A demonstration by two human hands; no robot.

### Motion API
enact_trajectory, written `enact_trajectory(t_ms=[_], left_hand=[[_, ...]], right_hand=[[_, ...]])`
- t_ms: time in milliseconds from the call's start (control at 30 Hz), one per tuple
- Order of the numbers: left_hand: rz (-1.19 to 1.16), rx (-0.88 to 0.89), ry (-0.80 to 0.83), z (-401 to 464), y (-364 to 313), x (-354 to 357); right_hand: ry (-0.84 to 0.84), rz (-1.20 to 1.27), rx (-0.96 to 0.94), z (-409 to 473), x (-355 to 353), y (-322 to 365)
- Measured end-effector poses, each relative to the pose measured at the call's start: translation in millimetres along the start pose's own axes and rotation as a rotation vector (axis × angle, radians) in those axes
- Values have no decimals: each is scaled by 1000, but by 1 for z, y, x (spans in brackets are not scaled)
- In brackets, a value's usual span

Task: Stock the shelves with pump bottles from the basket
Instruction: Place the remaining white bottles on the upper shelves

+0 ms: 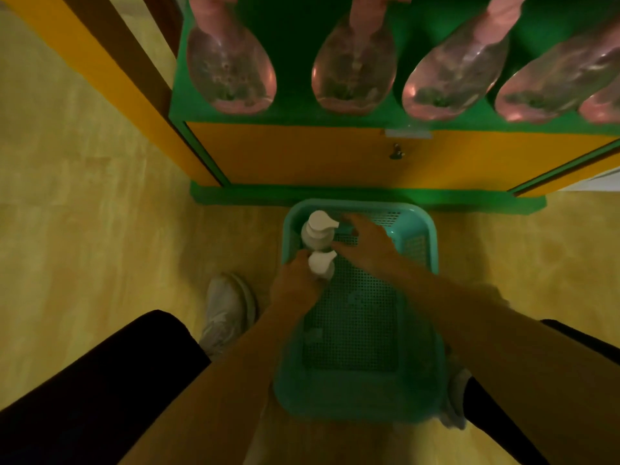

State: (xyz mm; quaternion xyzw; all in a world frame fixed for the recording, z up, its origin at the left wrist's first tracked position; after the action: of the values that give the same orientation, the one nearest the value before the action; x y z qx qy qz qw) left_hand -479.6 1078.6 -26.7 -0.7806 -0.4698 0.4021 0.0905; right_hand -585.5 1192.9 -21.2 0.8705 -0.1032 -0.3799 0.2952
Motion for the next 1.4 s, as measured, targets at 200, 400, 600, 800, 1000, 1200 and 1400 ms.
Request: enact_trajectory(t_ms=[200,400,600,800,1000,1200,1400], left_hand=[[-3,16,3,18,8,6],[-102,15,-47,22,11,9],[-46,21,21,-1,3,10],[-133,26,44,-47,0,13],[-188,76,12,-94,-25,-21],[-283,258,60,-163,-76,-83],[-451,385,90,-247,-140,-148]], right_hand=[[37,181,7,27,22,2],[114,114,28,46,29,5],[40,118,-37,20,29,-7],[-36,349,18,-50,4,-34],[1,321,-24,-106,-54,-27],[-97,301,-201,-164,-124,32],[-146,622,-402,-247,-192,113]])
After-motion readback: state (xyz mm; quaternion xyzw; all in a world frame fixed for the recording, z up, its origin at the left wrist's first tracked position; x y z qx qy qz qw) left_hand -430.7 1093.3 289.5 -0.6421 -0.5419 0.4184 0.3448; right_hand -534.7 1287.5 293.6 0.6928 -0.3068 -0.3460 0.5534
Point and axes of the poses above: each hand's wrist, its own z-axis towards the middle knuckle, its own x-axis out of the palm, y = z × x, the point moved 2 cm from there along z, towards the middle knuckle, and after that the axes turned 3 degrees about y, right-handed, at the moved point
